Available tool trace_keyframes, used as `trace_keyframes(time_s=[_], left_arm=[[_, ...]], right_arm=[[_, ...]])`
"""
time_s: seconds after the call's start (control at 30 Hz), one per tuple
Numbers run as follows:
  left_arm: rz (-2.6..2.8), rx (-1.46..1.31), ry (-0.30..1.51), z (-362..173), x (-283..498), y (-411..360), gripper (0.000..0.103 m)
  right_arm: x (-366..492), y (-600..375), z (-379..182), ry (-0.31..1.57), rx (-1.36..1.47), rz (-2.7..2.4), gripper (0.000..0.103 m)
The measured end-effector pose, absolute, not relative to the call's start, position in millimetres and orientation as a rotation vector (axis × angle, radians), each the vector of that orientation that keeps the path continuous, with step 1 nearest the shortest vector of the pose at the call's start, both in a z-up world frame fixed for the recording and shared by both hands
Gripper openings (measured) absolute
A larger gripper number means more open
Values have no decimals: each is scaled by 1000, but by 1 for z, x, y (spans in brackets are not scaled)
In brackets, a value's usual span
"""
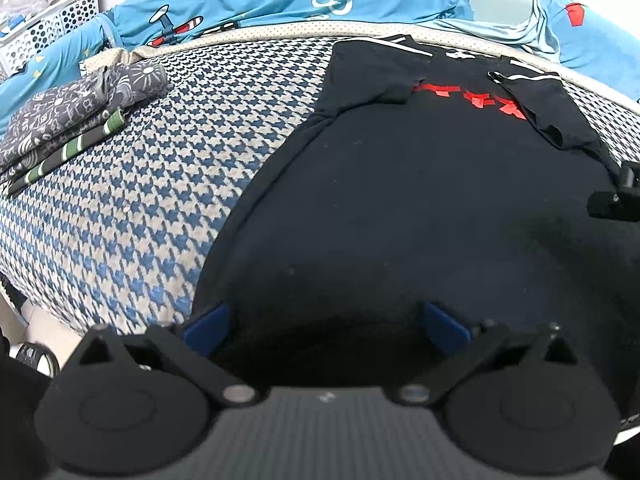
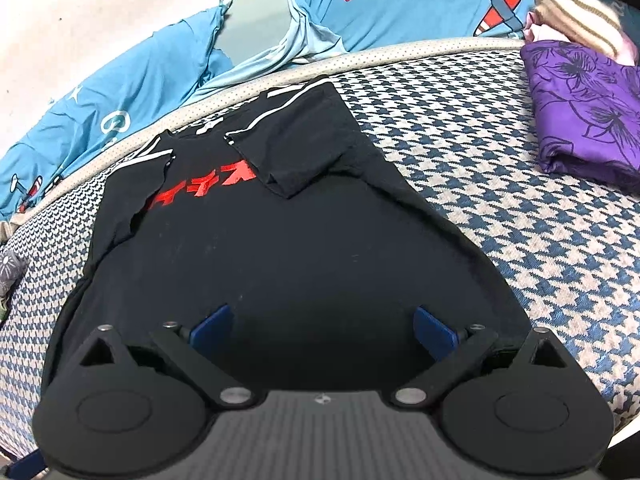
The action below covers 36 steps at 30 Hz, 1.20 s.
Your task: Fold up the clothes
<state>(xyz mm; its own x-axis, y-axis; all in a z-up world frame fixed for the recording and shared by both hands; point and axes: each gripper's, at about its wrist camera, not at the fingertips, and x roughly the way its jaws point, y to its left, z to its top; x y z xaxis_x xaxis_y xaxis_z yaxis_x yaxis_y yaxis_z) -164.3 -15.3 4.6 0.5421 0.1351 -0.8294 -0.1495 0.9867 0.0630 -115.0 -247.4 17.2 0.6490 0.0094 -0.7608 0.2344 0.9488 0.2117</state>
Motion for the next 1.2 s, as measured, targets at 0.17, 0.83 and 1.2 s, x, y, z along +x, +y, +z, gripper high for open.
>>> trace_keyframes(time_s=[0.17,0.83,1.2], left_arm=[[138,-32,976,9,-164,-20,103],[-69,25,870,66,-162,-73,103],[-48,82,775,118,-128,-40,103]], right_arm=[[-111,-264,21,844,356,-169,98],[-103,-320,38,763,461,-283,98],[-56,-275,41,724,195,7,98]])
